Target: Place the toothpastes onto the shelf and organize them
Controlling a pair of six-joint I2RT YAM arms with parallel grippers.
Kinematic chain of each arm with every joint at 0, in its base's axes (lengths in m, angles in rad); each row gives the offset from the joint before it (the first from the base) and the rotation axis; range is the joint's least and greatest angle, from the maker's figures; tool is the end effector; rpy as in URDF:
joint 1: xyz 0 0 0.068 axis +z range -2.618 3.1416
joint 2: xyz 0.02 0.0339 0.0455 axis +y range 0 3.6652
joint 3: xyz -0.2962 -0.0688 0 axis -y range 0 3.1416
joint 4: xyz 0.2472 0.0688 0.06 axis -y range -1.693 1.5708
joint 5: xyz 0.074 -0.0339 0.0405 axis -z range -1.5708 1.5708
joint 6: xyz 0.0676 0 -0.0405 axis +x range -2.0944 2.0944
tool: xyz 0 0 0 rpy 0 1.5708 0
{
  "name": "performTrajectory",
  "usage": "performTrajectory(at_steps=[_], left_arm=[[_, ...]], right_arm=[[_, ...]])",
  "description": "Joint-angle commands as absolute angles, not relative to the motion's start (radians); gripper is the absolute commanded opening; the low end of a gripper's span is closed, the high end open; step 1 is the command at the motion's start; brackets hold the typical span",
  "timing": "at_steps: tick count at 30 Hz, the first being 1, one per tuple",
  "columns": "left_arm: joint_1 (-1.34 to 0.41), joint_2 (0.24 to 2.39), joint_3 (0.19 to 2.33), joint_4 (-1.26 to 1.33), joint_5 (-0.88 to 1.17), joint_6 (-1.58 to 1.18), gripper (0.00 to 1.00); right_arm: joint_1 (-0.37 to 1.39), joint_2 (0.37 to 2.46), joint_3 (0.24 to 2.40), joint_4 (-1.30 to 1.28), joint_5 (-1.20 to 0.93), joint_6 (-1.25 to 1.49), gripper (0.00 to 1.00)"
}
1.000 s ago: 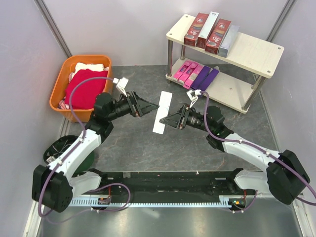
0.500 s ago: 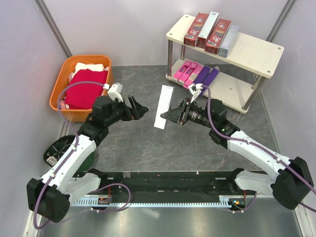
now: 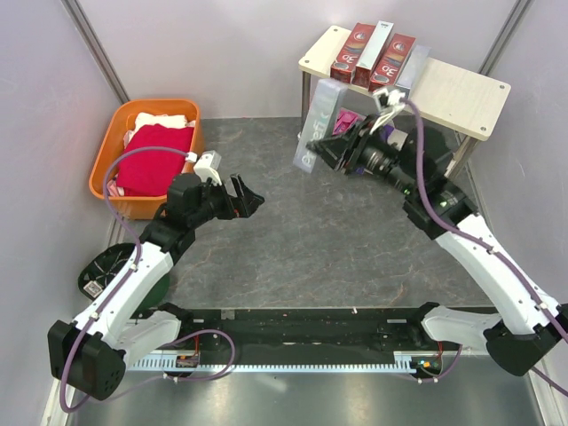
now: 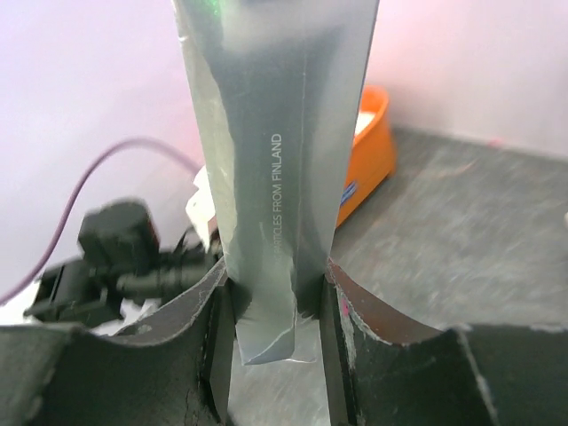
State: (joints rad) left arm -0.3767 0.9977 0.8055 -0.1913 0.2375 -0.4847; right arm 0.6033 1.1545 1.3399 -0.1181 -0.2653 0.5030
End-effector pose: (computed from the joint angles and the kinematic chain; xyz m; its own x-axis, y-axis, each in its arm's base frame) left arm 0.2202 -0.1042 0.3218 -0.5690 -0.2619 -0.7795 0.3337 0.7928 -0.5100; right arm 0.2131 0.1684 0.4983 -0.3193 0.3449 -0.8827 -0.6951 0.5478 0.4655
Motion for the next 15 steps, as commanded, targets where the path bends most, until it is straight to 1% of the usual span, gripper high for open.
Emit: performTrajectory(at_steps=[1,3,8,11,15], left_arm=[[-0.376,0.994,0.828,-0.196,0.227,-0.426,1.00],[-0.377,0.996,0.825,-0.198,0.227,-0.426,1.00],[-0.376,1.003,0.821,-0.198,0.224,-0.423,1.00],[-0.377,1.014,0.819,-0.198,0.222,-0.422,1.00],[-0.377,1.029,0.824,-0.198,0.230,-0.423,1.00]], right_arm=[[0.519,1.196,1.524,-0.218,-0.235,0.436,0.33],[0.479,1.227,1.571,-0.238,-0.265,0.434,0.33],[0.309,1.284,1.692,-0.268,-0.353,0.460,0.33],[0.217,1.336,1.781,-0.305,-0.403,0.474,0.35],[0.103,1.394,1.867,-0.319,-0.477,0.543,0.36]])
